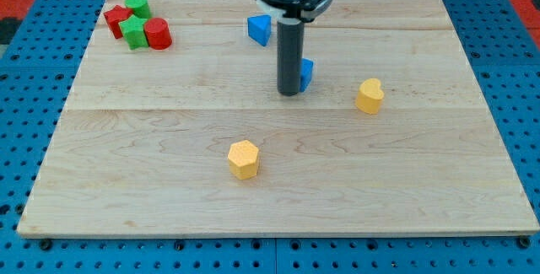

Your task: Move your arm closer to the green star

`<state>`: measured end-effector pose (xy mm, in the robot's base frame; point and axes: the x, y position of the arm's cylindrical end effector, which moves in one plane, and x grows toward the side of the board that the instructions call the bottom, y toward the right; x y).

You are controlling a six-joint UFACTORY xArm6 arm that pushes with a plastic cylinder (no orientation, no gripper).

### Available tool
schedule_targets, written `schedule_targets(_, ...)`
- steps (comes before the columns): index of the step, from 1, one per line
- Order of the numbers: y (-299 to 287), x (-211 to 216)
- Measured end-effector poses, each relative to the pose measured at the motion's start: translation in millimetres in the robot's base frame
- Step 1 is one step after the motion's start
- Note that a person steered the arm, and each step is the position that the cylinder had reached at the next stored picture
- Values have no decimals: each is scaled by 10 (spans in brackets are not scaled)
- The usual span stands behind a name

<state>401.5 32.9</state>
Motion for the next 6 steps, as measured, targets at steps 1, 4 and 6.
schedule_targets(1,221,-108)
schedule_targets(4,-2496,121)
schedule_targets(6,-2748,-969)
